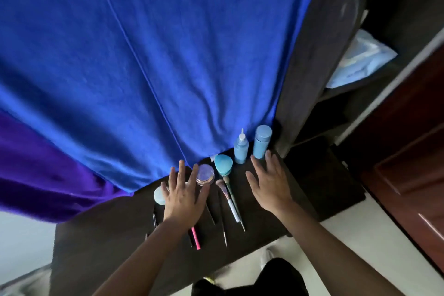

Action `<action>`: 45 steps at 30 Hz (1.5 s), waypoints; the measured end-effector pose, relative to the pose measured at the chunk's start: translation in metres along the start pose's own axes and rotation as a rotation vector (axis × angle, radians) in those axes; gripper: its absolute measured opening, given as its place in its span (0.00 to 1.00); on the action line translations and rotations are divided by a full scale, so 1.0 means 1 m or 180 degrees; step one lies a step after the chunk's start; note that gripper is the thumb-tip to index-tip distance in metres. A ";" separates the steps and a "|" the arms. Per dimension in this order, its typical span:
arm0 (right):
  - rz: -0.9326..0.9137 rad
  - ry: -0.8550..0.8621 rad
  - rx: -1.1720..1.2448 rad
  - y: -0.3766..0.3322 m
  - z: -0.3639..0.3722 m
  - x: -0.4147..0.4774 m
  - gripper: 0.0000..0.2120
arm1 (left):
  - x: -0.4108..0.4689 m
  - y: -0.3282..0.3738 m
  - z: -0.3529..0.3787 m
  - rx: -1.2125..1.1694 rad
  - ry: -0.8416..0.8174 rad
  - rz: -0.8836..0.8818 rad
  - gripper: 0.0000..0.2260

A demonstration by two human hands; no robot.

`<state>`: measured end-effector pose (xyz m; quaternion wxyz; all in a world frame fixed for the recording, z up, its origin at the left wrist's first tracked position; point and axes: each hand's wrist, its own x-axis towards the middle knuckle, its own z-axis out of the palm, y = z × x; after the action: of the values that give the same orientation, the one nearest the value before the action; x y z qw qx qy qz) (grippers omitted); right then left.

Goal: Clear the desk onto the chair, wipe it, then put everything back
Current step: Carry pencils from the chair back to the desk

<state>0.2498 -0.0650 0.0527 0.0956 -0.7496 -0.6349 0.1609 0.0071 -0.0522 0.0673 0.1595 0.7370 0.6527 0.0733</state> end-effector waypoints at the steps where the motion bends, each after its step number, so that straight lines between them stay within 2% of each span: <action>1: 0.0030 0.0132 -0.0105 0.001 -0.003 -0.015 0.28 | -0.003 0.003 -0.002 0.0017 0.0006 0.0198 0.32; 3: 0.0215 0.0436 -0.0211 0.008 -0.005 -0.052 0.27 | -0.011 0.010 0.003 0.0039 -0.0027 0.0596 0.32; 5: 0.0653 0.0616 -0.0308 0.019 -0.007 -0.099 0.28 | -0.022 0.023 0.015 0.0148 -0.0285 0.0995 0.29; 10: 0.1790 0.0756 -0.0487 0.062 -0.016 -0.232 0.32 | -0.069 0.087 0.034 0.0249 -0.0718 0.2101 0.26; 15: 0.2456 0.1445 -0.0490 0.097 -0.039 -0.361 0.31 | -0.140 0.168 0.030 0.0273 -0.0706 0.3033 0.26; 18: 0.2796 0.1807 -0.0574 0.117 -0.054 -0.438 0.30 | -0.199 0.223 0.027 0.0173 -0.0654 0.3481 0.27; 22: 0.3326 0.2250 -0.0631 0.148 -0.065 -0.559 0.30 | -0.308 0.303 0.037 0.0034 -0.0542 0.4076 0.36; 24: 0.3590 0.2422 -0.0627 0.165 -0.068 -0.630 0.30 | -0.374 0.342 0.052 -0.0082 -0.0547 0.4344 0.34; 27: 0.3982 0.2555 -0.0602 0.194 -0.075 -0.740 0.30 | -0.476 0.400 0.080 -0.0192 -0.0605 0.4641 0.30; 30: 0.4295 0.2700 -0.0670 0.220 -0.081 -0.839 0.30 | -0.568 0.454 0.103 -0.0335 -0.0689 0.5012 0.30; 34: 0.4664 0.2633 -0.0713 0.255 -0.090 -0.936 0.31 | -0.665 0.512 0.121 -0.0457 -0.0786 0.5410 0.30; 38: 0.4779 0.2759 -0.0639 0.305 -0.099 -0.980 0.31 | -0.720 0.564 0.142 -0.0500 -0.0840 0.5694 0.30; 45: 0.4965 0.2545 -0.0623 0.434 -0.115 -1.007 0.32 | -0.753 0.679 0.214 -0.0388 -0.0954 0.5730 0.34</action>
<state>0.5478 -1.1233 0.1293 0.1089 -0.9745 0.1279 -0.1491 0.6092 -0.8901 0.1663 0.1639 0.9597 -0.2010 0.1079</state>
